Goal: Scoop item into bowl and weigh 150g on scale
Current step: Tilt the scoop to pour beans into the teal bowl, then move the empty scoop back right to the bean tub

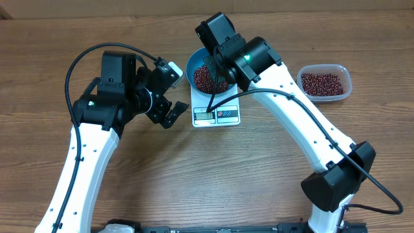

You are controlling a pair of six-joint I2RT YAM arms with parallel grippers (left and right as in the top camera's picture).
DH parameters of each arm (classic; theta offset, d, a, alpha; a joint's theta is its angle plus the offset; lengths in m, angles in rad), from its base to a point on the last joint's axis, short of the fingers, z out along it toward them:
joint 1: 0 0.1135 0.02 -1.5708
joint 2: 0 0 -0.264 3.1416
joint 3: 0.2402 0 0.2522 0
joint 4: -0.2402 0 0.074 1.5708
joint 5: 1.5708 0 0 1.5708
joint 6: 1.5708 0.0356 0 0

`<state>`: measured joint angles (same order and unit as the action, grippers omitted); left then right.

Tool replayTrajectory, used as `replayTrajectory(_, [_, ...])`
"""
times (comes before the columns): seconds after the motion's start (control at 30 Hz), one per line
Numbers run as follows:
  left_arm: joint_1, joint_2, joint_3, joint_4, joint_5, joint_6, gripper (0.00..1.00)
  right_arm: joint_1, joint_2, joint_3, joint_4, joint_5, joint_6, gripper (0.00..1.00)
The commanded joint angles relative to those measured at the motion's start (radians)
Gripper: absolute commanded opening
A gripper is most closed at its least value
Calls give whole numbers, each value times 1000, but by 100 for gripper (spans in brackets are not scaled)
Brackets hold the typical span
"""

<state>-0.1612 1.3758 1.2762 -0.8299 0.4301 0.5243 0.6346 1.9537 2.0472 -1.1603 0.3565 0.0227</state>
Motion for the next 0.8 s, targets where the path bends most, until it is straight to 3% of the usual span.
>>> replayTrajectory(0.0, [4, 4, 21, 3, 5, 11, 100, -4, -9, 30, 3, 12, -5, 4])
replayTrajectory(0.4, [4, 4, 21, 3, 5, 11, 100, -121, -74, 30, -16, -293, -5, 4])
replayTrajectory(0.77, [4, 4, 21, 3, 5, 11, 99, -518, -180, 30, -193, -456, -60, 4])
